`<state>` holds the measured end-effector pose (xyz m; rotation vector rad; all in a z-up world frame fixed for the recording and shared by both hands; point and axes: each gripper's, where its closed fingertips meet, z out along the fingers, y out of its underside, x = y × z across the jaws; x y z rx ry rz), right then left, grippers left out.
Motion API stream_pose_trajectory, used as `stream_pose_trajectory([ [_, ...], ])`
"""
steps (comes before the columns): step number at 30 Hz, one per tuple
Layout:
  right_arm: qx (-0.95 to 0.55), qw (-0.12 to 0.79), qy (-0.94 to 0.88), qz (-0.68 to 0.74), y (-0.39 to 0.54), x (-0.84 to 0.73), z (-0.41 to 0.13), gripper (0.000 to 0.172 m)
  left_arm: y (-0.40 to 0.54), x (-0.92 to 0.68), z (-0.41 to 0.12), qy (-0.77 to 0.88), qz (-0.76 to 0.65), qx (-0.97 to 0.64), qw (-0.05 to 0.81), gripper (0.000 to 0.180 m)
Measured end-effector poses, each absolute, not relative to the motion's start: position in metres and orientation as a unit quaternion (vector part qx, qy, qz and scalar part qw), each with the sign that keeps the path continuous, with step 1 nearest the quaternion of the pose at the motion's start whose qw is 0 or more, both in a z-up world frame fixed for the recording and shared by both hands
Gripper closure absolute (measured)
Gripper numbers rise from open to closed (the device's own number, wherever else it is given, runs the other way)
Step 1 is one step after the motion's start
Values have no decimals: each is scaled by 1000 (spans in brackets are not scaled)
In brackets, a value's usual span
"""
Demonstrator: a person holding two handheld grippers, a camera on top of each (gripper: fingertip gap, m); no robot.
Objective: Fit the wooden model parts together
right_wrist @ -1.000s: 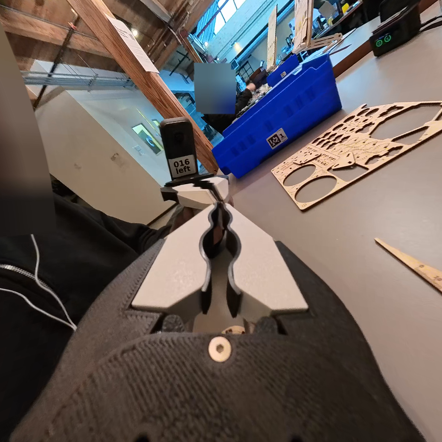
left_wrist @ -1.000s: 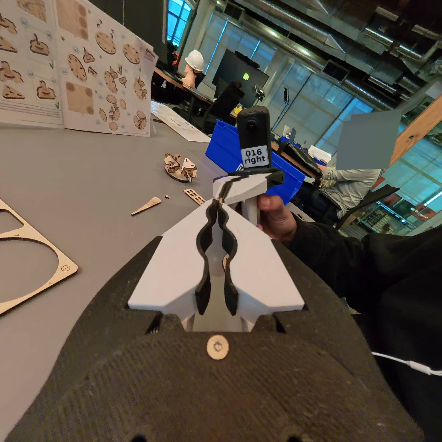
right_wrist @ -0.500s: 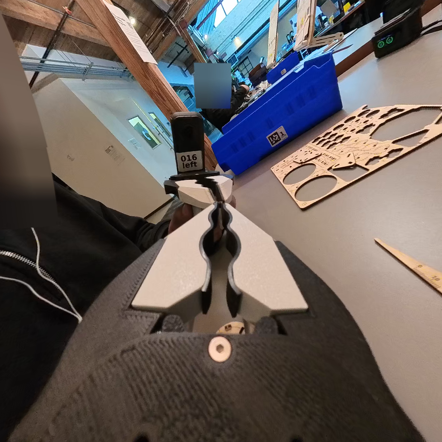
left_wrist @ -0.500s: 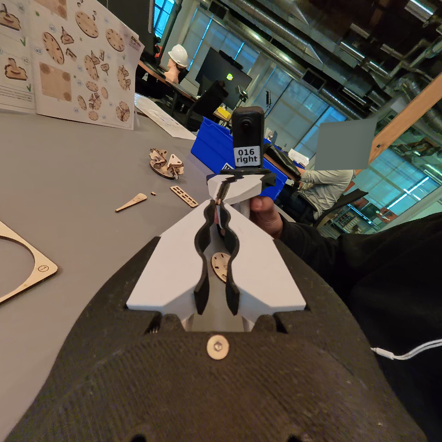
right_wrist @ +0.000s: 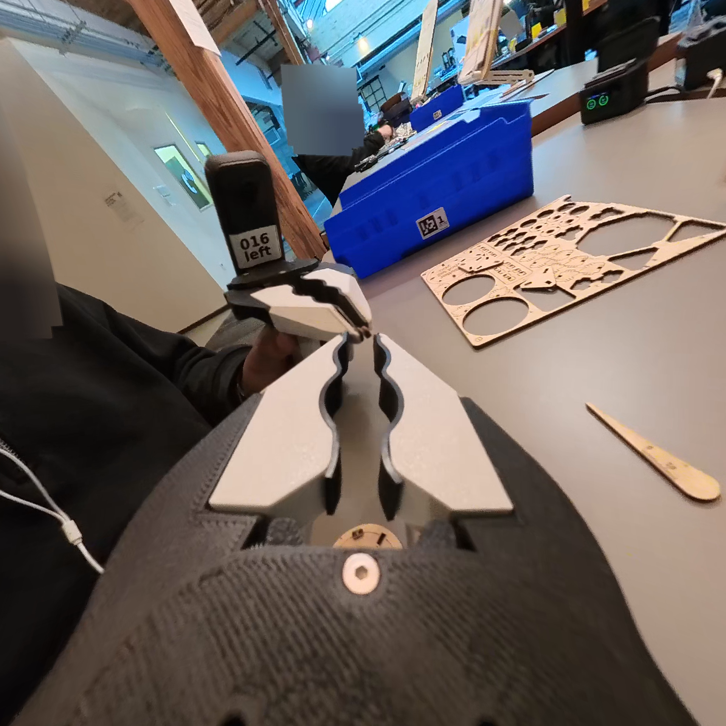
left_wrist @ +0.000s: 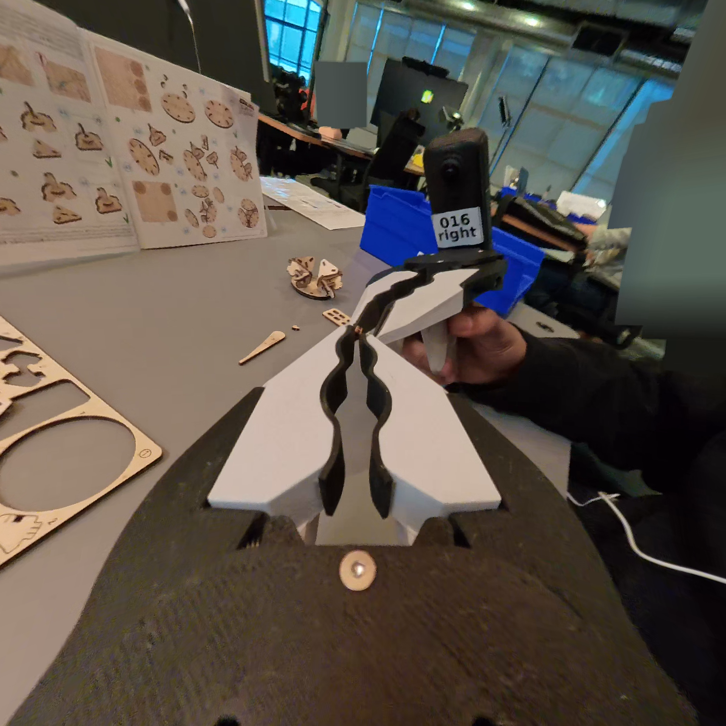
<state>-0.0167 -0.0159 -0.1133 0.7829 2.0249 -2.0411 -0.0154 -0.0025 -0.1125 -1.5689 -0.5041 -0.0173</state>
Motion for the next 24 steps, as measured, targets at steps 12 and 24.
stream_pose_trajectory([
  [12, 271, 133, 651, -696, -12, -13, -106, 171, 2, -10, -114, -197, 43, -719, 665, 180],
  [24, 232, 109, 676, -691, -11, -5, -103, 172, 2, 0, -106, -192, -63, -687, 698, 180],
])
